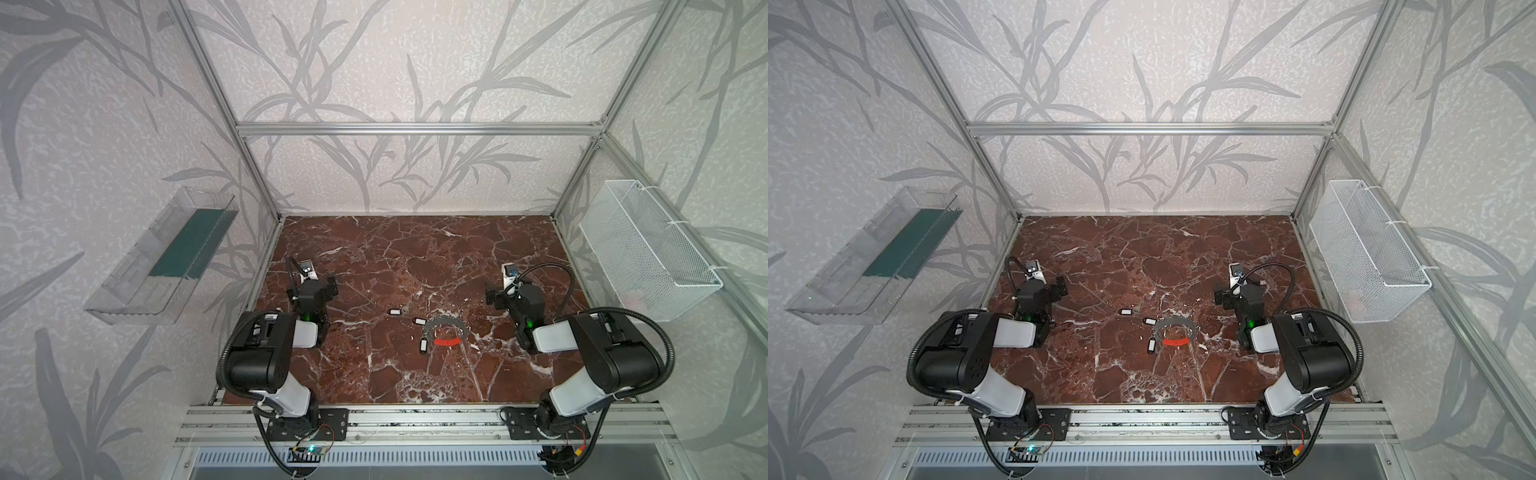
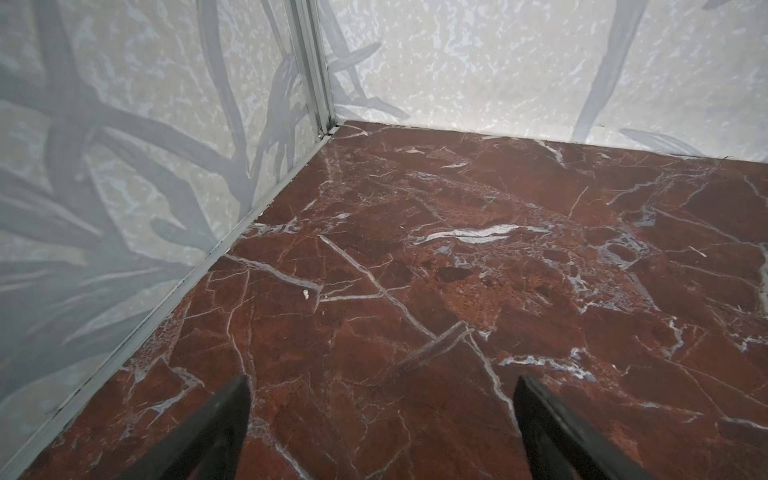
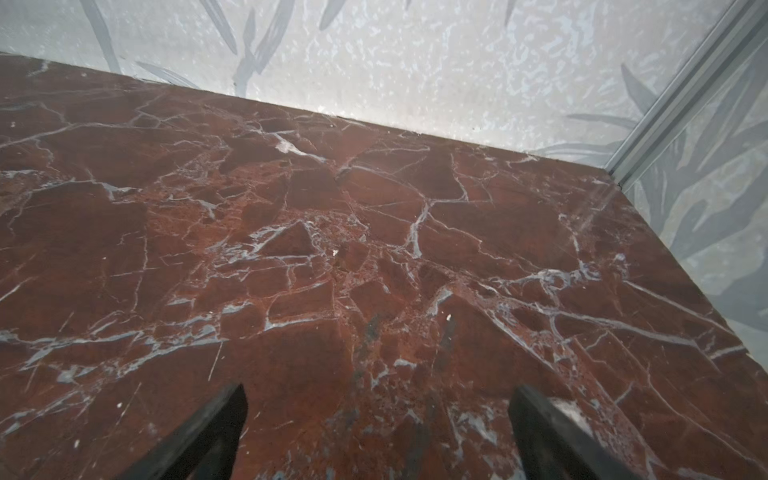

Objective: Put the keys on the keyring
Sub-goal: 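Raise both arms from rest and move them toward the table center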

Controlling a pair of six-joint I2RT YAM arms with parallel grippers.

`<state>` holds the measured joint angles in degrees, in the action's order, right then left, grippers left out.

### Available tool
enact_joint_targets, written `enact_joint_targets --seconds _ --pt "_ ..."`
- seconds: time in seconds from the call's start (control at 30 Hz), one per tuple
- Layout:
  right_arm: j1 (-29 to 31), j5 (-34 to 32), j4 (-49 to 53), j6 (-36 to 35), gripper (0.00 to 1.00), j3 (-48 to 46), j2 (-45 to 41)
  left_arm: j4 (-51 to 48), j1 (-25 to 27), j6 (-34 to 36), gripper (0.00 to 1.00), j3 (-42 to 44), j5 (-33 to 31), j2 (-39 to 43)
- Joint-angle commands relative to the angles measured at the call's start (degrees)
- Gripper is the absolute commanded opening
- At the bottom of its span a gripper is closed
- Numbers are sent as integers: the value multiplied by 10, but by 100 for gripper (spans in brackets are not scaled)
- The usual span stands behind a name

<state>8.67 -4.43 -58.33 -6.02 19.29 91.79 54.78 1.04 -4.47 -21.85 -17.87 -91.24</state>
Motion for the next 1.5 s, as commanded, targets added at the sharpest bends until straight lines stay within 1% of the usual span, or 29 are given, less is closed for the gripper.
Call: enact_joint_targets --seconds 0.0,0.97,1.07,1.1,1.17,1.2,1.23,1.27,1.33,1.37,1.43,1.47 --pt "-6 13 8 1 99 10 -14 2 -3 4 99 7 2 15" --pt "-10 15 19 5 99 17 -14 -2 -3 3 99 6 2 16" --pt "-32 43 44 23 99 27 -16 -13 -2 0 99 4 2 19" --pt "-41 57 42 31 99 26 -16 -11 -2 1 99 4 2 19" --pt "-42 63 28 29 99 20 -15 -3 -2 4 99 7 2 20" --pt "-42 67 6 26 99 8 -19 -16 -1 6 99 1 -3 31" --pt "-41 62 -14 27 99 -5 -25 -55 0 3 99 -12 -11 50" --pt "-40 49 -30 30 99 -19 -38 -124 0 2 99 -36 -18 74" --pt "-33 12 -21 34 99 -35 -80 -272 0 -22 99 -94 -32 121" --pt "-27 -7 3 33 99 -36 -114 -348 0 -49 99 -125 -46 138" --pt "-18 -29 88 31 99 -17 -176 -493 -1 -114 99 -197 -57 154" --pt "-18 -46 148 56 99 3 -206 -571 -1 -145 99 -237 -57 155"
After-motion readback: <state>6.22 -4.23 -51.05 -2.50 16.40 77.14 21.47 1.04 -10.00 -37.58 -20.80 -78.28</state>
